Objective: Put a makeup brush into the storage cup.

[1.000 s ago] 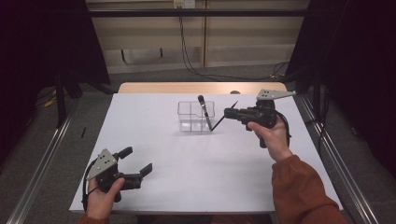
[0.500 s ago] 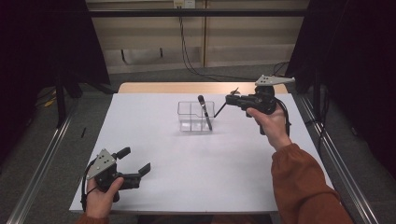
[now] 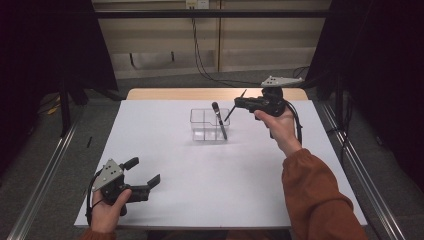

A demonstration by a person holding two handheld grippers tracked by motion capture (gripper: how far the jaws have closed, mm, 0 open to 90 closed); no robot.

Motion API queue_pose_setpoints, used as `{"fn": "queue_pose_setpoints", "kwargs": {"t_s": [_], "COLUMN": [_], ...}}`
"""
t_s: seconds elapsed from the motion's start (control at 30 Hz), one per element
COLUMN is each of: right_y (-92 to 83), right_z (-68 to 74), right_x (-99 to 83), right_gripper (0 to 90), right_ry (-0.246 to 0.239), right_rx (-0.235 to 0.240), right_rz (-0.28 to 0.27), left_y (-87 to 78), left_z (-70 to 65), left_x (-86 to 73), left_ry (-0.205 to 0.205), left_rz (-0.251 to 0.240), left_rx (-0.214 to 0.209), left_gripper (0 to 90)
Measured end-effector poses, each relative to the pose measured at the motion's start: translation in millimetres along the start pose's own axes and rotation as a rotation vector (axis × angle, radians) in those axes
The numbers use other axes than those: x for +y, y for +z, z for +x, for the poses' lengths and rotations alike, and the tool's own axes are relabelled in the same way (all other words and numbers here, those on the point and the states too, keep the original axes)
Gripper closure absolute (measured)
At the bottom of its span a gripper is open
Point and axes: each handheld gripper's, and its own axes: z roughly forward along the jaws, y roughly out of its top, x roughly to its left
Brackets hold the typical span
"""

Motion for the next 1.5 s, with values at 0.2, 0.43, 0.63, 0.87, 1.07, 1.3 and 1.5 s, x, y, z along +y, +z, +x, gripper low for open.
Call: {"fn": "queue_pose_setpoints", "kwargs": {"t_s": [0.2,0.43,0.63,0.87,1.07,1.3,1.5], "right_y": [5.8,16.7,20.4,27.2,30.6,35.1,37.9], "right_z": [-3.9,-11.8,-14.2,-15.6,-15.6,-13.2,-14.7], "right_x": [3.0,-0.7,-3.8,-10.1,-13.4,-19.2,-25.8], "right_gripper": [85.9,85.8,85.8,85.8,85.8,85.8,85.8], "right_ry": [-0.004,0.024,0.033,0.038,0.042,0.030,0.033], "right_rx": [-0.007,-0.010,-0.013,-0.009,-0.008,-0.003,-0.011], "right_rz": [0.020,0.044,0.055,0.072,0.079,0.084,0.088], "left_y": [0.4,0.8,0.8,1.7,1.8,1.7,1.8], "left_z": [1.8,2.2,2.6,1.9,1.5,1.8,1.8], "left_x": [0.6,0.7,0.4,0.1,-0.1,0.2,0.3], "left_ry": [0.014,0.013,0.010,0.016,0.017,0.018,0.024], "left_rz": [0.004,0.005,0.007,0.010,0.015,0.011,0.015], "left_rx": [0.001,0.002,0.002,0.001,0.002,-0.003,-0.002], "left_gripper": [2.7,2.7,2.7,2.7,2.7,2.7,2.7]}}
